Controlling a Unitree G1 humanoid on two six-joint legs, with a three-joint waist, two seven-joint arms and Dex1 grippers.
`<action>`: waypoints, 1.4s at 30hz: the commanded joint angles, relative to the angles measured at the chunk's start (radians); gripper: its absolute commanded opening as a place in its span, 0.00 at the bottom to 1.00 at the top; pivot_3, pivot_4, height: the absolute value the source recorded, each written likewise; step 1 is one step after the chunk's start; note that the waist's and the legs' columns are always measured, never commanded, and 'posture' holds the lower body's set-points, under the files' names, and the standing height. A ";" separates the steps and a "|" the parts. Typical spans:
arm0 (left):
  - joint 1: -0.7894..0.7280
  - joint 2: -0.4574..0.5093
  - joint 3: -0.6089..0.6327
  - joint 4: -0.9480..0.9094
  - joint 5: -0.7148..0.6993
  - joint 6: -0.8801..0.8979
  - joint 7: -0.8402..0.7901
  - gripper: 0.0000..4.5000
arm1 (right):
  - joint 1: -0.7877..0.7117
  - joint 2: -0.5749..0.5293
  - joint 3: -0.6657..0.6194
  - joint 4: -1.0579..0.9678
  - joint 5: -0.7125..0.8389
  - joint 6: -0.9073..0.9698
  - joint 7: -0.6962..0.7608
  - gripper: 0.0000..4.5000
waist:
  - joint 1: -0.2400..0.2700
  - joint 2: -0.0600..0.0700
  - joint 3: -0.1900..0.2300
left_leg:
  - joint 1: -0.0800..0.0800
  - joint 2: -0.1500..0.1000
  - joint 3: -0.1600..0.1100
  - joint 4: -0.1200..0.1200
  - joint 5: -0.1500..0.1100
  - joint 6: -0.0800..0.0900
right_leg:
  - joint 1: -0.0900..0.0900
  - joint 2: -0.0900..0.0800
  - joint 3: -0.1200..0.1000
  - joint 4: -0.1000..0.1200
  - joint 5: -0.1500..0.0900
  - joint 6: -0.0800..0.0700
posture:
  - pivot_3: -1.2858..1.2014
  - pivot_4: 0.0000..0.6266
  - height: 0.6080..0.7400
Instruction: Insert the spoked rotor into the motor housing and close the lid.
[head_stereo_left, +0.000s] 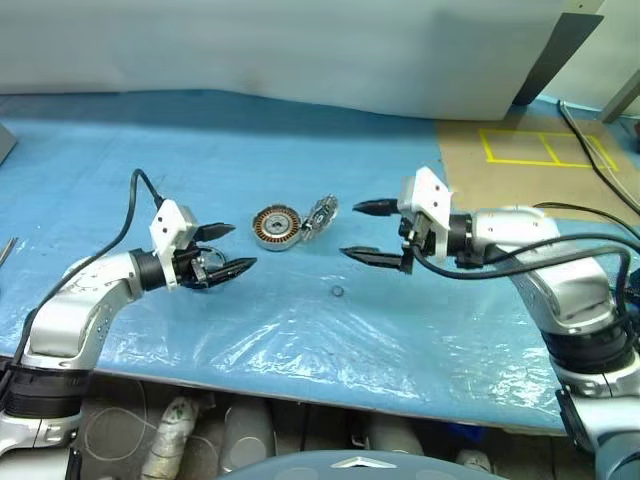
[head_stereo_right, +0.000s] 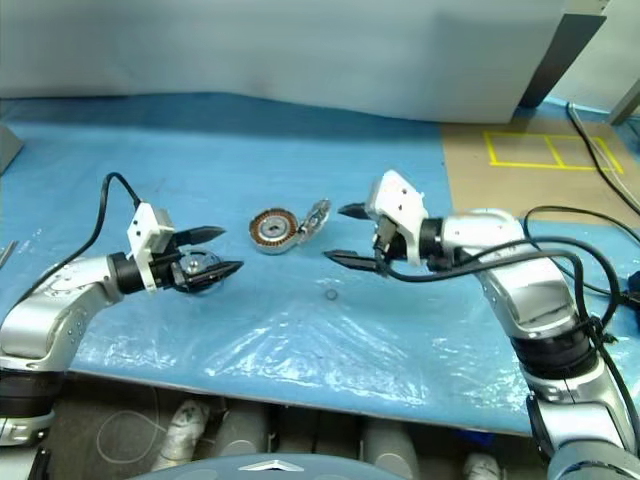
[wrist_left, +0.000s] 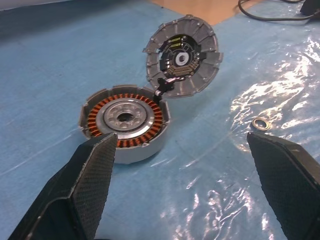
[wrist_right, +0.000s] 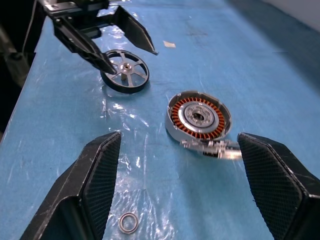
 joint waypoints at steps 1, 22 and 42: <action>-0.034 0.021 0.028 0.043 0.019 -0.049 -0.020 0.97 | -0.135 0.043 0.088 0.114 -0.068 -0.108 0.064 0.86 | 0.001 0.000 0.000 | 0.000 0.000 0.000 0.000 0.000 0.000 | 0.000 0.000 0.000 0.000 0.000 0.000 | 0.52 0.24 1.00; 0.140 -0.060 0.059 -0.075 0.020 -0.072 0.092 0.97 | -0.819 0.662 0.338 1.564 -0.515 -0.707 0.193 0.86 | -0.026 -0.001 0.000 | -0.011 0.003 -0.002 0.003 0.001 0.003 | -0.007 0.000 -0.007 0.003 -0.001 -0.004 | 0.52 0.24 1.00; 0.196 -0.151 0.014 -0.110 0.050 -0.116 0.159 0.97 | -0.777 0.751 0.385 1.700 -0.821 -0.811 0.036 0.86 | -0.027 -0.001 0.000 | -0.018 0.007 -0.001 0.012 0.000 0.002 | -0.019 0.000 -0.006 0.019 -0.004 -0.008 | 0.52 0.24 1.00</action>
